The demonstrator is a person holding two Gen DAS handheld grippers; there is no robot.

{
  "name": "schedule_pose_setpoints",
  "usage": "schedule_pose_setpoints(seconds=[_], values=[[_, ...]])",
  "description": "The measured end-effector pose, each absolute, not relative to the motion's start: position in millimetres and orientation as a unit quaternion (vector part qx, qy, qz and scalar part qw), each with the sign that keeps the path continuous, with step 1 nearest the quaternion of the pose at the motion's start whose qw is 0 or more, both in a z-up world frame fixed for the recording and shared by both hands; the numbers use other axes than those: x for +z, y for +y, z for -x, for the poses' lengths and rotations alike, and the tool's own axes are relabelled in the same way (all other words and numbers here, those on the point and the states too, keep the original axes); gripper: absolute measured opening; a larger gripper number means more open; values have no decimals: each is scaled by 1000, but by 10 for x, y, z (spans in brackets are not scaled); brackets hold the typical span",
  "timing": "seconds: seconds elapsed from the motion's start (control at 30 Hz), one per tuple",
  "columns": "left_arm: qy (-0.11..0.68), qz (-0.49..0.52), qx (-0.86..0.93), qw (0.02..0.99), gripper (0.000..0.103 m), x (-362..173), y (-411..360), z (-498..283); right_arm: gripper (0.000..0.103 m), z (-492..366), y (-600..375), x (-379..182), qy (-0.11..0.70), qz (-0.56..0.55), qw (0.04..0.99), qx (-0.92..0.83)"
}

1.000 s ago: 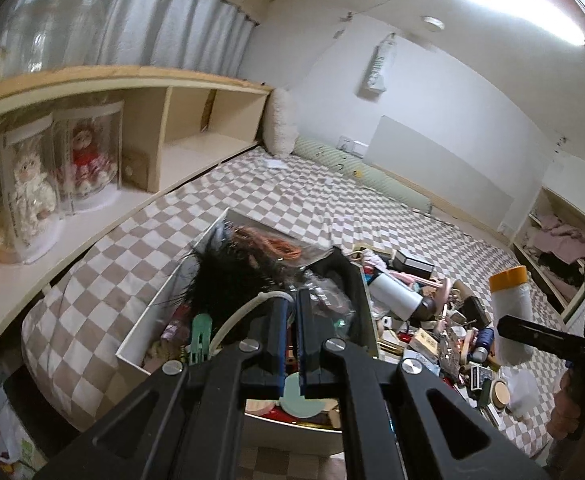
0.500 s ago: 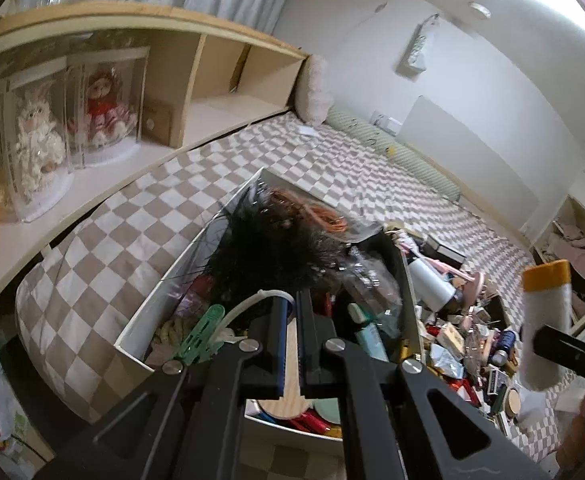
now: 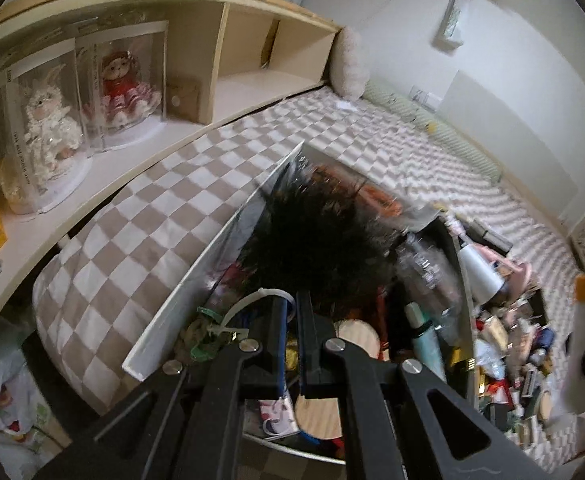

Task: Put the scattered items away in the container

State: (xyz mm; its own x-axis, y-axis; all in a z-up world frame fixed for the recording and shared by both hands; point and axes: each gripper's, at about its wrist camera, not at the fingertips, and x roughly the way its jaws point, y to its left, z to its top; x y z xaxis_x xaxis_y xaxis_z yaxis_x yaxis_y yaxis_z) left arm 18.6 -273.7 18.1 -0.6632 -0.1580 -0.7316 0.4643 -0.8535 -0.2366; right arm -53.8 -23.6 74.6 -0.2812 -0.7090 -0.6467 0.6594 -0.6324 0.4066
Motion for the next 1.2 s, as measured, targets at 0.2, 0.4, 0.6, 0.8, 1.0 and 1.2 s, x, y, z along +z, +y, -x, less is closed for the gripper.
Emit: schedule_pose_setpoints(seconds=[0.2, 0.4, 0.6, 0.8, 1.0, 1.2], values=[[214, -395, -872, 193, 25, 39, -2760, -211, 42, 571, -331, 705, -31, -427, 434, -793], [227, -381, -874, 198, 71, 79, -2705, -296, 42, 594, -463, 633, -32, -436, 448, -780], [237, -343, -887, 199, 72, 289, -2662, -356, 42, 573, -668, 535, -4, -442, 470, -764], [236, -298, -901, 210, 72, 495, -2643, -437, 42, 595, -819, 392, 17, -449, 475, -756], [232, -269, -913, 199, 72, 671, -2564, -483, 42, 620, -1033, 230, 39, -456, 491, -741], [223, -256, -924, 176, 72, 821, -2423, -513, 42, 695, -1223, 80, 5, -483, 524, -701]])
